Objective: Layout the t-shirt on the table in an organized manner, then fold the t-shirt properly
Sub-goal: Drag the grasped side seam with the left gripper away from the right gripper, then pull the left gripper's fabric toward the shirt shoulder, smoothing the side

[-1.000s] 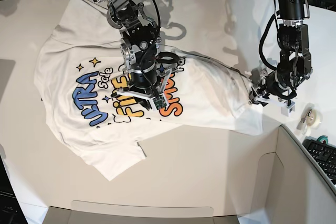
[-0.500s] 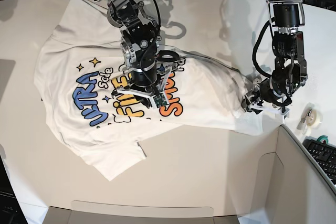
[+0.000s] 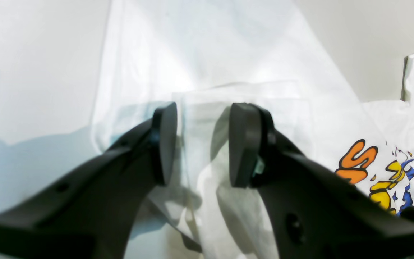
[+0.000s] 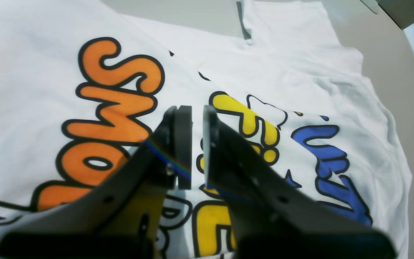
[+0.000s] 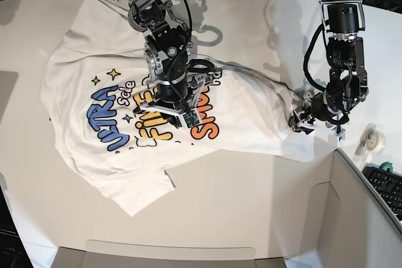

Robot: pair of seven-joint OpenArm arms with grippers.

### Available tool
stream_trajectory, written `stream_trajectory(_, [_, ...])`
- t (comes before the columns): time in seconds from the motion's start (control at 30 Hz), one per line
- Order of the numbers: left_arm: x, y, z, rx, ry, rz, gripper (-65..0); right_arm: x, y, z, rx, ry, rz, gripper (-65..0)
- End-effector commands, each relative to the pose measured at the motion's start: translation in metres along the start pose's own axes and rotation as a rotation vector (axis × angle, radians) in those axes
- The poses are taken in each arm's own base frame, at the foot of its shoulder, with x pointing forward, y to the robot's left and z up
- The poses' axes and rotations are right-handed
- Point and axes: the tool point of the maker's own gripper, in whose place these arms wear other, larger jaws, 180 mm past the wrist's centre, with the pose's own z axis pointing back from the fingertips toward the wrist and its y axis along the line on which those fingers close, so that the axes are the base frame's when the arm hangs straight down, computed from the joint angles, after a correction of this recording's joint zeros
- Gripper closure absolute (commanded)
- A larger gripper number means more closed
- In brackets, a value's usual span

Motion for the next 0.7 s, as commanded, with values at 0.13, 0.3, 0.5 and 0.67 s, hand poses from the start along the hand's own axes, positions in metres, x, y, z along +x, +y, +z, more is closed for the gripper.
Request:
stream_trajectory(0.13, [0.021, -0.007, 0.006, -0.021, -0.057, -0.016, -14.2, 0.019, -0.007, 0.001, -0.020, -0.059, -0.006, -5.2])
stream_trajectory(0.3, [0.025, -0.003, 0.005, -0.014, -0.086, -0.009, 0.0, 0.018, -0.006, 0.001, -0.019, -0.058, -0.006, -5.2])
stream_trajectory(0.5, [0.037, 0.006, 0.014, -0.011, -0.125, 0.036, 0.0, 0.018, -0.006, 0.001, -0.019, -0.058, -0.006, -5.2])
stream_trajectory(0.67, [0.048, -0.002, 0.036, -0.035, -0.195, 0.002, 0.0, 0.018, -0.007, 0.001, -0.021, -0.057, -0.006, -5.2])
